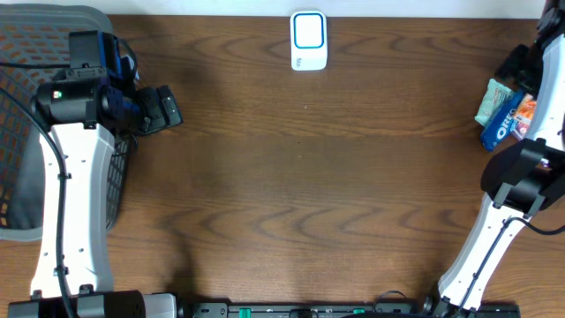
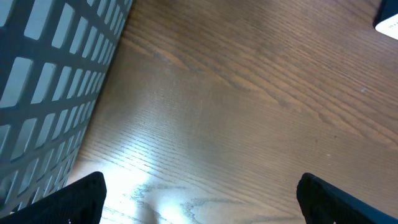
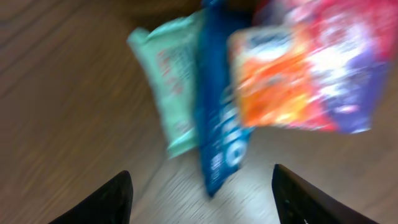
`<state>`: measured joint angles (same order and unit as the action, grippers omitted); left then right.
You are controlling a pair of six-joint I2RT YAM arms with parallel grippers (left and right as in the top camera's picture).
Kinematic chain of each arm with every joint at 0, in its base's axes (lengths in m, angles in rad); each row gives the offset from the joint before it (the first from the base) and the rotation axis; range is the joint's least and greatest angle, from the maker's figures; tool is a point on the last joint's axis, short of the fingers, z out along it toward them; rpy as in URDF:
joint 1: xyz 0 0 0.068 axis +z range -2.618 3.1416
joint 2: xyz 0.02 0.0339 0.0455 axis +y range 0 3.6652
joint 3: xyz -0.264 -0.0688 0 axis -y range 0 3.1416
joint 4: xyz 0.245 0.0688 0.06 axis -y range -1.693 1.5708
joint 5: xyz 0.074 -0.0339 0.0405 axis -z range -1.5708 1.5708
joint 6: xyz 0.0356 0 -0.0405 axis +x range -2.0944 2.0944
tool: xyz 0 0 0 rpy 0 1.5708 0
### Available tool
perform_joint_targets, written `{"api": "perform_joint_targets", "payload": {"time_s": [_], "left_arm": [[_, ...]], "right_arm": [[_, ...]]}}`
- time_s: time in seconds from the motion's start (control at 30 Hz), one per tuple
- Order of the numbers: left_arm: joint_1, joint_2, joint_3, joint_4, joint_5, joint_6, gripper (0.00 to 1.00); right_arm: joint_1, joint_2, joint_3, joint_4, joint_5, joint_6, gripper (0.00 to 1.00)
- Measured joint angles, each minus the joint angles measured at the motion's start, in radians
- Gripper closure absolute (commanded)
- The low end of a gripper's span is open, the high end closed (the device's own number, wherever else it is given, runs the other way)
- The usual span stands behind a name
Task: Scan the item barcode
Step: 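Carry the orange box to the right edge and release it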
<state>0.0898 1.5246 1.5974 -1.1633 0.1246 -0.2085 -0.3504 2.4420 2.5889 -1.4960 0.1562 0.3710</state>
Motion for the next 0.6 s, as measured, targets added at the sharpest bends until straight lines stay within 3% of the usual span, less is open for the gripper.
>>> {"api": "perform_joint_targets", "payload": {"time_s": [0.1,0.23,0.6], "left_arm": [[0.000,0.000,0.000,0.000,0.000,0.000,0.02],[0.000,0.000,0.000,0.000,0.000,0.000,0.02],[0.000,0.000,0.000,0.000,0.000,0.000,0.02]], "right_arm": [[0.015,-0.003,-0.001,-0.032,-0.092,0.003,0.24],[0.051,-0.048,-0.011,-0.090,-0.187,0.015,0.01],[0.203,-0.392,-0.038,-0.197,-0.255,-0.062,0.01]]}}
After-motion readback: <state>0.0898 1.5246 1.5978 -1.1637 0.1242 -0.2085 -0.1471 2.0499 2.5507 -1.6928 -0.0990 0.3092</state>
